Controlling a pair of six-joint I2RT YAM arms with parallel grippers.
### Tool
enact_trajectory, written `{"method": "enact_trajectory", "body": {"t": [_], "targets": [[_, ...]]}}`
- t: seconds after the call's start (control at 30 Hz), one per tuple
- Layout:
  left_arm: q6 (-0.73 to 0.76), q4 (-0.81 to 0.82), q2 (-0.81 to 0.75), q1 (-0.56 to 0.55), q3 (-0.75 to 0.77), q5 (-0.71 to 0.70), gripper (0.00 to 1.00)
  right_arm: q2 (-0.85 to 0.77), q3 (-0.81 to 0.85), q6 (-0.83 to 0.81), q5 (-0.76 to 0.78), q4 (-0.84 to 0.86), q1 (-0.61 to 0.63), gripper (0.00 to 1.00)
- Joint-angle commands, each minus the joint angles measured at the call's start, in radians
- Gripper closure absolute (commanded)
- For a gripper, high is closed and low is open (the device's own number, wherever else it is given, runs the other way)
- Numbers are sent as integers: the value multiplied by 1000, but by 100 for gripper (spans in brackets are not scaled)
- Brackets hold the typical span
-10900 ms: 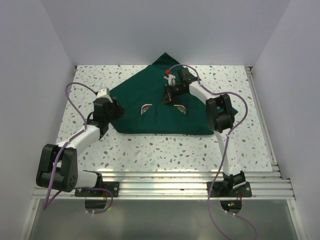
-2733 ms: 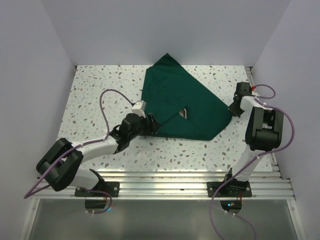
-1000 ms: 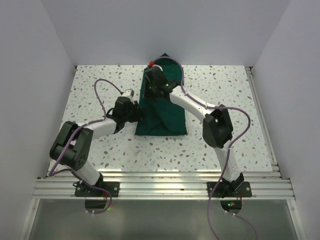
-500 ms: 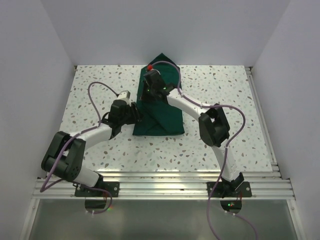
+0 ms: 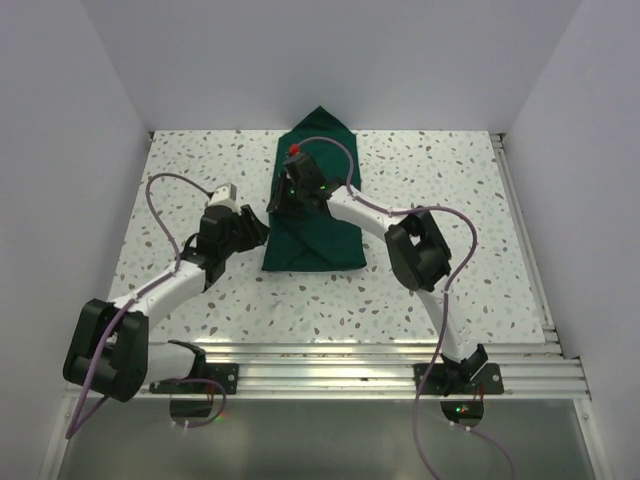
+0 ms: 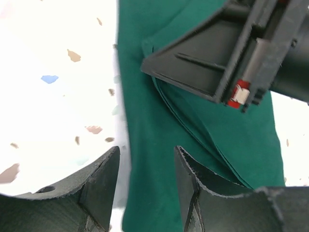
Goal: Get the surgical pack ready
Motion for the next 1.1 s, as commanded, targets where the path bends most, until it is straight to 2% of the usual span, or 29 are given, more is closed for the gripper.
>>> {"method": "enact_trajectory", "body": {"t": [0.0, 0.1, 0.33, 0.6, 0.73, 0.87, 1.07], "targets": [[-12, -27, -52, 36, -17, -9, 47, -12, -13, 30, -73, 112, 20, 65], [-6, -45, -67, 58, -8, -9, 47, -37, -30, 28, -87, 136, 20, 59], [3, -27, -34, 101, 39, 44, 45, -155, -140, 42, -127, 230, -15, 57], [-20, 50, 123, 102, 151, 92, 38, -336, -328, 20, -139, 259, -161, 57], [-21, 68, 196, 101, 208, 87, 31, -400, -418, -30, -109, 229, -213, 57], [-37, 70, 322, 101, 269, 106, 30, -428, -467, -78, -71, 169, -262, 56], [-43, 93, 413, 96, 314, 104, 27, -470, -536, -136, -20, 123, -310, 47]]}}
